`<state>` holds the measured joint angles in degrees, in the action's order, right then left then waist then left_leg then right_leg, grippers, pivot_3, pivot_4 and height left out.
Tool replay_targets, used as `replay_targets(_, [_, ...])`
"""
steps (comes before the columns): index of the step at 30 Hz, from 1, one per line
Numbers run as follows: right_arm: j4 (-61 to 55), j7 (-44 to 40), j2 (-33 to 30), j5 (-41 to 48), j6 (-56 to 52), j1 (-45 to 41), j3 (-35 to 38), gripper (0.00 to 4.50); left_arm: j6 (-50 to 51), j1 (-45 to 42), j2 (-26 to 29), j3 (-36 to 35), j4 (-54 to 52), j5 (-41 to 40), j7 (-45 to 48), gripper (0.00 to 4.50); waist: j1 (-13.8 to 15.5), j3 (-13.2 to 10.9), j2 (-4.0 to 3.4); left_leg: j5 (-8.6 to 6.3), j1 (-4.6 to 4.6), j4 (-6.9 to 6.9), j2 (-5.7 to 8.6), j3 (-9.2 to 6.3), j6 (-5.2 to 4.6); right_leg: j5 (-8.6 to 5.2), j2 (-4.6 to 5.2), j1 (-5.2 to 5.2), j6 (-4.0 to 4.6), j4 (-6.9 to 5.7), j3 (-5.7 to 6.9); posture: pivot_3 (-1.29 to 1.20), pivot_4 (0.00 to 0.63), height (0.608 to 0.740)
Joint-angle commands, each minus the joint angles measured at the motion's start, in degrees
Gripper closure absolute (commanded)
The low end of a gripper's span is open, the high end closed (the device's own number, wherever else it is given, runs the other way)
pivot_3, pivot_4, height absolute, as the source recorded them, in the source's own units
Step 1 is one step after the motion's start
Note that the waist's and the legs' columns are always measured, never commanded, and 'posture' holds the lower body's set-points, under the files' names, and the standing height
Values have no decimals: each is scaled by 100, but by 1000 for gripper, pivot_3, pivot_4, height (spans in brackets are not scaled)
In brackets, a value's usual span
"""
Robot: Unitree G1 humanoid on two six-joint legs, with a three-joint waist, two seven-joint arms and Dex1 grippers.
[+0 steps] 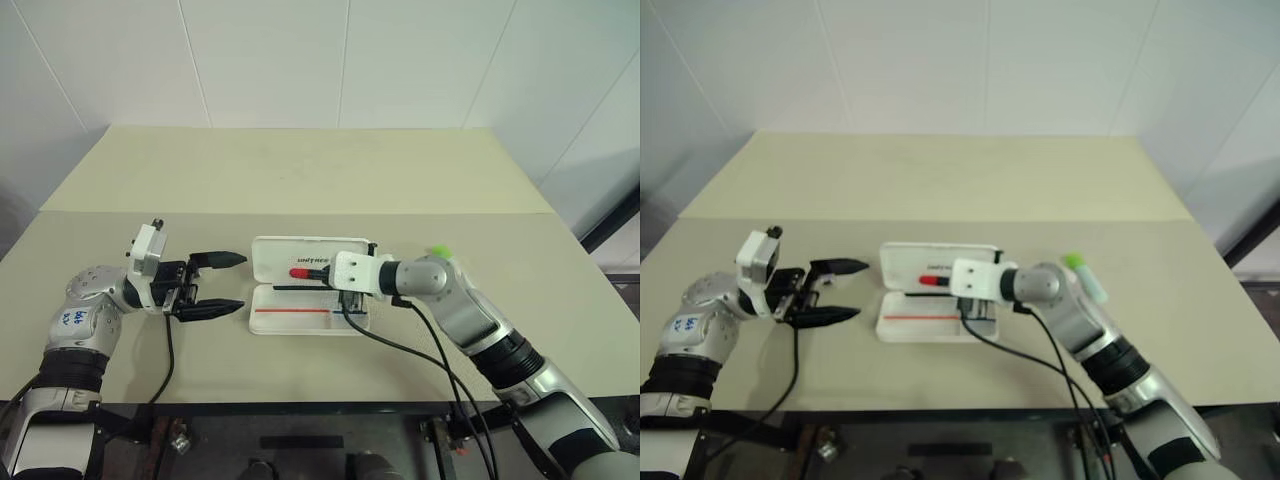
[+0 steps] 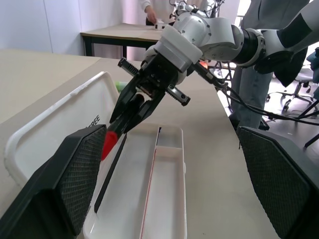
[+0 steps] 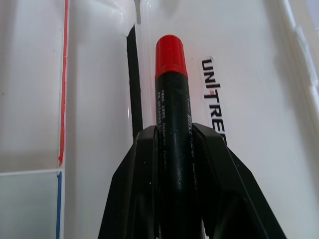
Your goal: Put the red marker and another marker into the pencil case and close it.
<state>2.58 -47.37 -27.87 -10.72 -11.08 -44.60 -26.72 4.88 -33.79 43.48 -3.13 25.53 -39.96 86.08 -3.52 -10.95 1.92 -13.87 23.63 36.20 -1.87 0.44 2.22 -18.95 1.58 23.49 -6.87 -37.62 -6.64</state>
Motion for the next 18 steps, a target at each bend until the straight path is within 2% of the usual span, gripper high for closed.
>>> replay_targets(1, [-77, 65, 178, -105, 138, -85, 55, 3894, -81, 3, 183, -238, -3, 41, 642, 0, -8, 0, 0, 0, 0, 1, -1, 0, 0, -1, -2, 0, 1, -3, 1, 0, 150, 740])
replay_targets(7, [-68, 89, 531, -187, 67, -134, 77, 3894, -172, -5, 190, -262, 126, 111, 642, 0, -10, 0, 0, 1, -1, 2, -1, 0, 2, -3, -3, 0, 5, -10, 3, 0, 150, 740])
replay_targets(18, [-163, 26, 491, -215, -6, 55, 243, 104, -202, -49, 54, -258, 111, 213, 614, 0, -9, 0, 0, 2, 0, 4, -1, -2, 2, -3, 0, 1, 5, -11, 4, 0, 150, 740])
